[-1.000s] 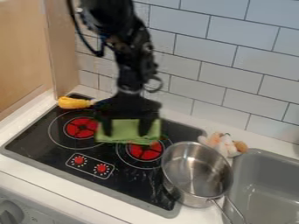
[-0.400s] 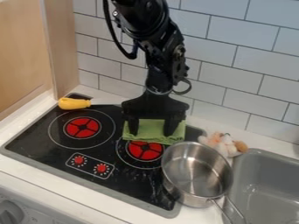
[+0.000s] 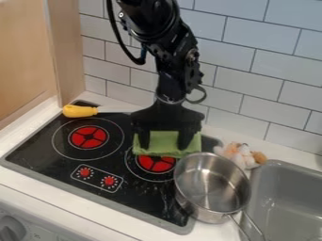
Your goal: Move the green cloth to the top of the right burner
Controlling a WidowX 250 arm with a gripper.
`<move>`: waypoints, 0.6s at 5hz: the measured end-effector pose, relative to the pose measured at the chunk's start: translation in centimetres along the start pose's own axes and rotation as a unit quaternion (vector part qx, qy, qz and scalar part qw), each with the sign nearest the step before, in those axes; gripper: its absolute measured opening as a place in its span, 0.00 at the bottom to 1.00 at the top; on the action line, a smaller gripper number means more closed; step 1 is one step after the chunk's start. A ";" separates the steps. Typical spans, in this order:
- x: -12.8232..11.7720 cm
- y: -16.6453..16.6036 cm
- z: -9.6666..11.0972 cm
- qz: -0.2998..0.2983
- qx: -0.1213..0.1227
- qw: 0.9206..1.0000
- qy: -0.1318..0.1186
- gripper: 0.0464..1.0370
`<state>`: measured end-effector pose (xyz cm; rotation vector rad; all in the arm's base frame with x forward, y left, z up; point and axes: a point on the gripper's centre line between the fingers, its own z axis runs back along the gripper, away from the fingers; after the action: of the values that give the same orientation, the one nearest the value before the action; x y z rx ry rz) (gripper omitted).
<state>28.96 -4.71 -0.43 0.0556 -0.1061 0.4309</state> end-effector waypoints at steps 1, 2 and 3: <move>-0.1 -0.1 0.8 0.012 -0.009 1.000 0.002 0.96; 0.0 -0.5 2.1 0.020 -0.027 0.999 -0.002 0.96; 0.8 -0.6 2.7 0.020 -0.037 0.999 0.004 0.96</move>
<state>29.67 -5.09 2.29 -0.0214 -0.1146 0.4668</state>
